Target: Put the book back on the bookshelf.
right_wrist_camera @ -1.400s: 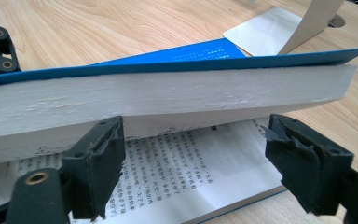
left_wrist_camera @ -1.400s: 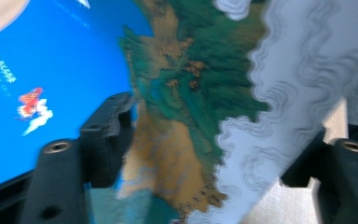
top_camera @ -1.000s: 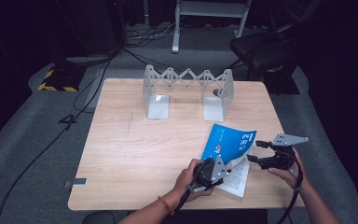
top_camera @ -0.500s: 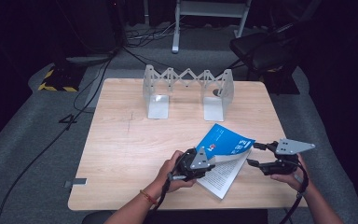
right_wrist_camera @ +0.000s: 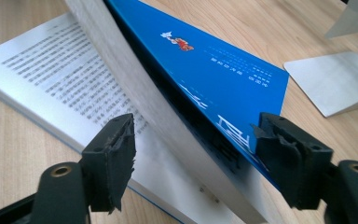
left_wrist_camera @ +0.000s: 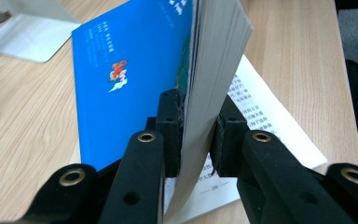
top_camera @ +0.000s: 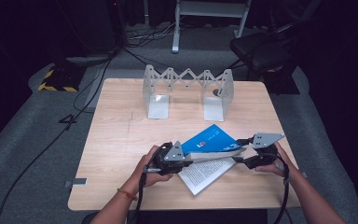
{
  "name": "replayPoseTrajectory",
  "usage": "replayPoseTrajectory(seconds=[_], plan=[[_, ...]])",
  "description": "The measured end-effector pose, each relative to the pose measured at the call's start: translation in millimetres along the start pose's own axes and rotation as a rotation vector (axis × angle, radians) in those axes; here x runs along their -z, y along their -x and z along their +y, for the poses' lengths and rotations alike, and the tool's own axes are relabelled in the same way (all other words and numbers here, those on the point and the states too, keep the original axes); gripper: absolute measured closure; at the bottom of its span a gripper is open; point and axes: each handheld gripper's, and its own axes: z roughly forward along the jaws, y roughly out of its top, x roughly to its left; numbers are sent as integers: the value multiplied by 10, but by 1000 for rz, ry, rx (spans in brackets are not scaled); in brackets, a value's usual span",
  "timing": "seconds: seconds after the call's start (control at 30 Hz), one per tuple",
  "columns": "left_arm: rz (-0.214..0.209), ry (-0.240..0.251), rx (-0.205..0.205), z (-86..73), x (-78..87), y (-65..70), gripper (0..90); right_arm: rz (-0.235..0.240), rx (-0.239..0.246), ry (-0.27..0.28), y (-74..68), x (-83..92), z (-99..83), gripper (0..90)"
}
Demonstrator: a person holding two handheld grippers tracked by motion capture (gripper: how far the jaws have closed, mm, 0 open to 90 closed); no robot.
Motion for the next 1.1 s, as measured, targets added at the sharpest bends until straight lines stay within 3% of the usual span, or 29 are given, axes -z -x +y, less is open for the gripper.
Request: replayPoseTrajectory(seconds=[0.17, 0.27, 0.43, 0.5, 0.6, 0.7, 0.77, 0.8, 0.87, 0.93, 1.0, 1.1], plan=[[10, -9, 19, -94, 92, -58, 748, -6, 35, -23, -10, -32, 15, 333], [10, -9, 24, -134, 115, -80, 737, -9, 30, 3, -18, -67, 6, 370], [14, -11, 63, -245, 145, -123, 719, -22, 67, 15, -68, -160, -13, 395], [15, -8, 73, -271, 157, -138, 711, -15, 72, 47, -89, -182, -32, 441], [7, -7, 81, -291, 157, -155, 705, -18, 108, 10, -110, -220, -33, 374], [8, 14, 98, -297, 175, -166, 704, -47, 104, -18, -107, -270, -47, 351], [13, 8, 97, -298, 169, -148, 702, -82, 108, -28, -101, -315, -64, 438], [16, 8, 93, -303, 171, -143, 699, -88, 97, -7, -83, -319, -74, 464], [16, 20, 110, -317, 180, -137, 693, -74, 80, 18, -51, -306, -88, 528], [28, 31, 120, -320, 196, -124, 683, -85, 96, 40, -34, -264, -87, 596], [41, 33, 133, -324, 204, -102, 640, -98, 125, 40, -37, -230, -69, 617], [90, -30, 160, -350, 162, -6, 502, -110, 155, 30, -57, -214, -34, 627]])
